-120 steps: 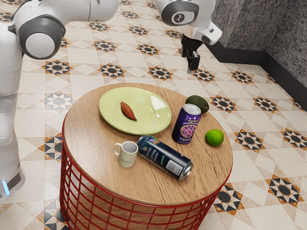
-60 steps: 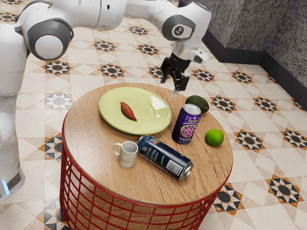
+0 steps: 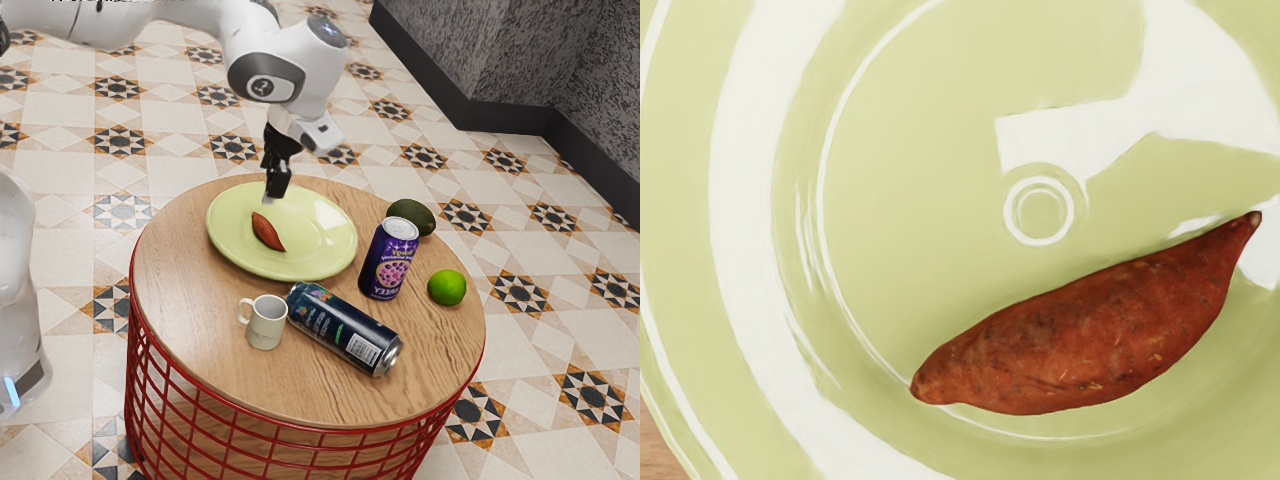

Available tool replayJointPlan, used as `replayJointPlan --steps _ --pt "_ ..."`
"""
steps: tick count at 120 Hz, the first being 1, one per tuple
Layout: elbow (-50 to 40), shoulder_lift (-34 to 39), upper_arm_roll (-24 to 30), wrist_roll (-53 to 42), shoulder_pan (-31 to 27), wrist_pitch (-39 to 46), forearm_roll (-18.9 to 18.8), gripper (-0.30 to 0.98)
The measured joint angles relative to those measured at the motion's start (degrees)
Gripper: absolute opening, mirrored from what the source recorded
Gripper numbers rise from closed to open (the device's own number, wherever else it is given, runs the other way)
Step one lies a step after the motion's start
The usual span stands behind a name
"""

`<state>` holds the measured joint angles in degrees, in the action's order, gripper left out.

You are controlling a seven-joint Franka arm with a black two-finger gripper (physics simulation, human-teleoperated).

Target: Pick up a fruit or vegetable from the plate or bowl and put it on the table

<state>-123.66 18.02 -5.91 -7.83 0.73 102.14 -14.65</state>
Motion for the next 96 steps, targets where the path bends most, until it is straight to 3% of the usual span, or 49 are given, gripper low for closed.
replayJointPlan --steps 18,42,52,72,96 --pt "-2.13 -0.22 -1.86 -4.89 0.56 5.71 1.19 0.69" --pt "0.20 0.00 -2.92 8.10 3.22 8.46 3.81 0.69" --pt "0.01 -0.04 -3.61 7.82 4.98 7.55 -0.28 0.69" --pt "-2.28 -0.53 -6.74 6.94 6.97 6.24 1.64 0.69" --pt "-2.01 -0.20 -7.11 -0.01 6.46 5.29 -0.15 0.69"
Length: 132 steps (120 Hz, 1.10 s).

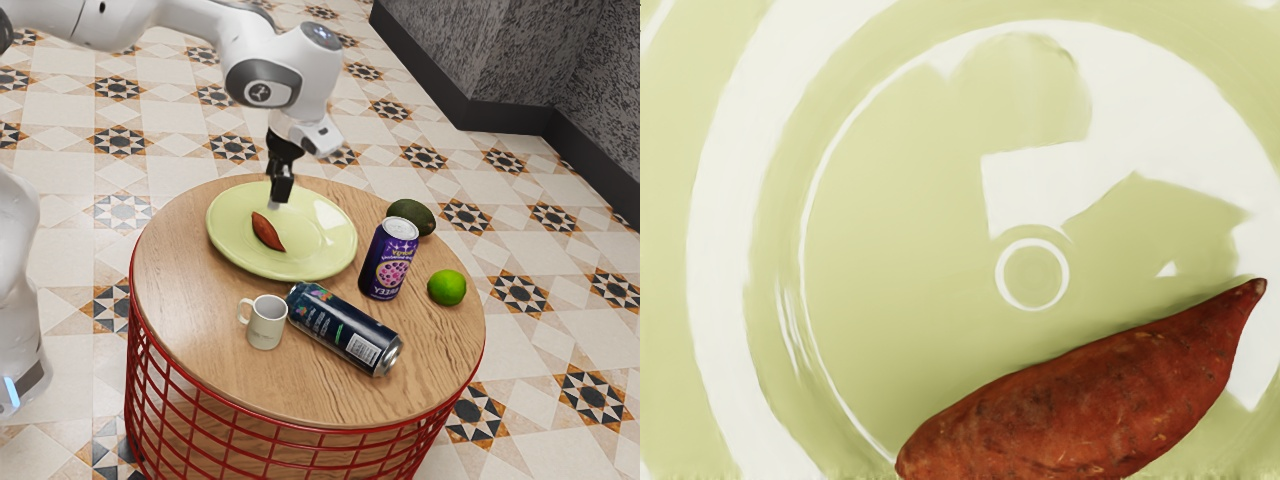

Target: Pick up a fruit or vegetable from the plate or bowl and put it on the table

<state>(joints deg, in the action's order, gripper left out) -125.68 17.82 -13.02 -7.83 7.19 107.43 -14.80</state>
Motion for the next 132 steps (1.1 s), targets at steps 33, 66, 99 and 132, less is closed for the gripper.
replayJointPlan --steps 33,66,99,132 --pt "-0.09 0.53 -0.19 -13.90 1.43 -0.41 -1.56 0.69" --pt "0.14 -0.98 -0.15 -29.80 1.81 -0.52 0.46 0.69" --pt "-0.54 -4.05 -0.45 -43.90 2.00 -0.61 2.34 0.69" --pt "-4.87 -1.13 -0.89 -52.66 2.41 -0.52 3.37 0.69"
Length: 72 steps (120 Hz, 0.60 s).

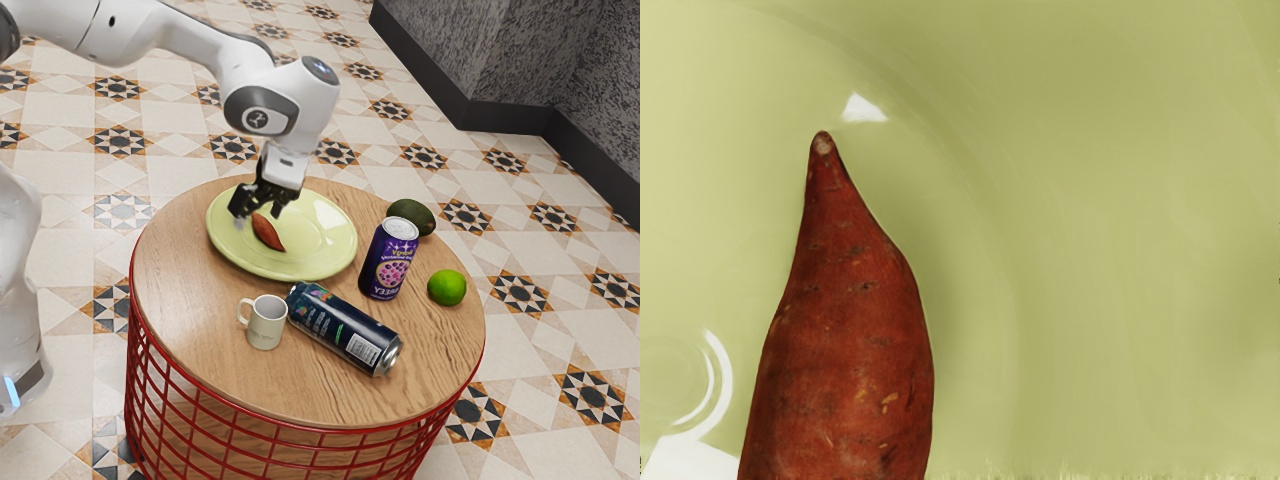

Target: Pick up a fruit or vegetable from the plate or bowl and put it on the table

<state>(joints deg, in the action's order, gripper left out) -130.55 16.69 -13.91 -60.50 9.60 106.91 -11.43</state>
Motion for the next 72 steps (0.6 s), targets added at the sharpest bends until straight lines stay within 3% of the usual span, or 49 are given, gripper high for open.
replayJointPlan --steps 72 --pt "0.02 -1.19 -3.40 -9.78 -0.11 2.66 -0.65 0.69"
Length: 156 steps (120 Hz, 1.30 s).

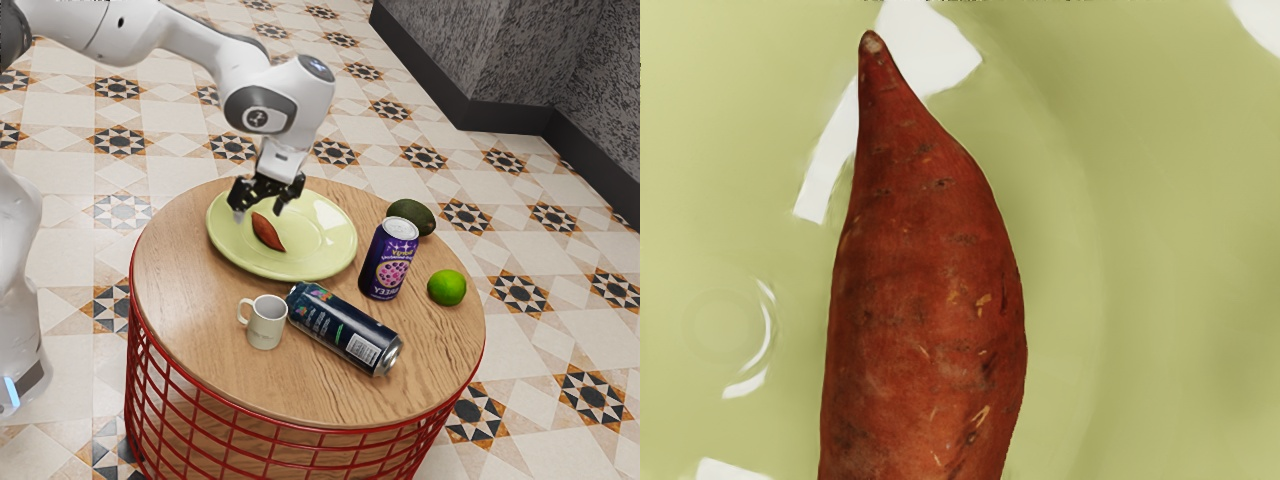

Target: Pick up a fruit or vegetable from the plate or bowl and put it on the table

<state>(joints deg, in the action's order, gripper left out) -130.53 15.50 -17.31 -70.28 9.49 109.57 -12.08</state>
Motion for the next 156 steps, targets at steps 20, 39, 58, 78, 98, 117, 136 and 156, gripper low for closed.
replayJointPlan --steps 20,39,58,78,98,117,136,156 --pt "0.24 -1.22 0.00 -1.46 0.15 1.87 0.07 0.69" --pt "0.11 -1.56 0.03 -2.51 0.25 3.42 0.27 0.69" --pt "0.24 -2.25 0.08 -3.23 0.74 5.71 0.64 0.69" --pt "0.17 -2.29 0.08 -3.75 0.78 7.42 1.63 0.69" --pt "-0.53 -1.89 -0.41 -4.15 1.16 8.09 2.82 0.69" --pt "-0.92 -1.62 -1.18 -4.43 1.29 8.08 3.16 0.69" --pt "-1.43 -1.63 -1.42 -4.66 1.48 8.02 3.26 0.69" --pt "-1.58 -1.61 -1.65 -4.87 1.92 7.75 3.28 0.69"
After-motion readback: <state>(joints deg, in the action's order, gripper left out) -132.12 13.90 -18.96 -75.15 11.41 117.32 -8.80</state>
